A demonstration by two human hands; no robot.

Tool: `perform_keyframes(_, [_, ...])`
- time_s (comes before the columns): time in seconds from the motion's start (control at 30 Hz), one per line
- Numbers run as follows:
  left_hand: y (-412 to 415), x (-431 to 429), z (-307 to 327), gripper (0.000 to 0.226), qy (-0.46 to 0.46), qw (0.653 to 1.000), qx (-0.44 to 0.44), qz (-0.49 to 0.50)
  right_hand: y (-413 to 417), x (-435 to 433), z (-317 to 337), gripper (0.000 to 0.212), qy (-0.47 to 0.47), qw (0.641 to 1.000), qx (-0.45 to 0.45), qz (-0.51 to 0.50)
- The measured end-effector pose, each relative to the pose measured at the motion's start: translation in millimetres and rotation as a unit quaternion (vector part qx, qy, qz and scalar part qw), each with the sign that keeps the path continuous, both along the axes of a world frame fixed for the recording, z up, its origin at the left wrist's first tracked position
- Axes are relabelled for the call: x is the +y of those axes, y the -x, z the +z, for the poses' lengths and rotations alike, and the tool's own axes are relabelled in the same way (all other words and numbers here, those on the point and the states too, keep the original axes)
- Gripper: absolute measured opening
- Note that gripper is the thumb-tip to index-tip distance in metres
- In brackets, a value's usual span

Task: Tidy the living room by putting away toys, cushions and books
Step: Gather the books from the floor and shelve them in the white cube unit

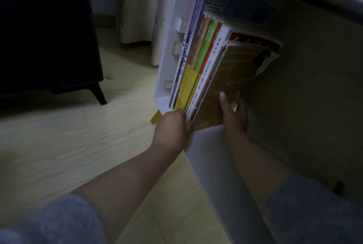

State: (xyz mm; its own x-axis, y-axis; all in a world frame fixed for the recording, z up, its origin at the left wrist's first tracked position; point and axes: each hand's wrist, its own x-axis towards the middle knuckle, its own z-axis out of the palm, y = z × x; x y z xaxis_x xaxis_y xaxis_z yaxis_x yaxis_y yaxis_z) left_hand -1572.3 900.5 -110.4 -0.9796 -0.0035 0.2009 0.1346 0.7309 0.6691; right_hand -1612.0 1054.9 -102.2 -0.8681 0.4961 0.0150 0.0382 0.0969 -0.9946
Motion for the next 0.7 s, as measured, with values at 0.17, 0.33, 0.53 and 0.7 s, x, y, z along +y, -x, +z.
perform_keyframes(0.17, [-1.4,-1.3,-1.7,0.024,0.002,1.0,0.002,-0.006,-2.9,0.3,-0.1,0.063,0.003,1.0,0.008,-0.009])
perform_keyframes(0.33, [-6.7,-1.4,-3.9,0.024,0.004,1.0,0.002,-0.027,-9.5,-0.4,2.9,0.059,-0.017,1.0,0.021,-0.005])
perform_keyframes(0.53, [-10.3,-7.1,-1.5,0.025,0.02,0.999,0.002,-0.032,-16.5,-2.5,5.7,0.061,-0.037,0.999,0.02,-0.011])
perform_keyframes(0.7, [-11.5,-13.8,0.8,0.022,0.035,0.999,-0.004,-0.029,-22.6,-4.0,7.4,0.064,-0.057,0.998,0.01,-0.014])
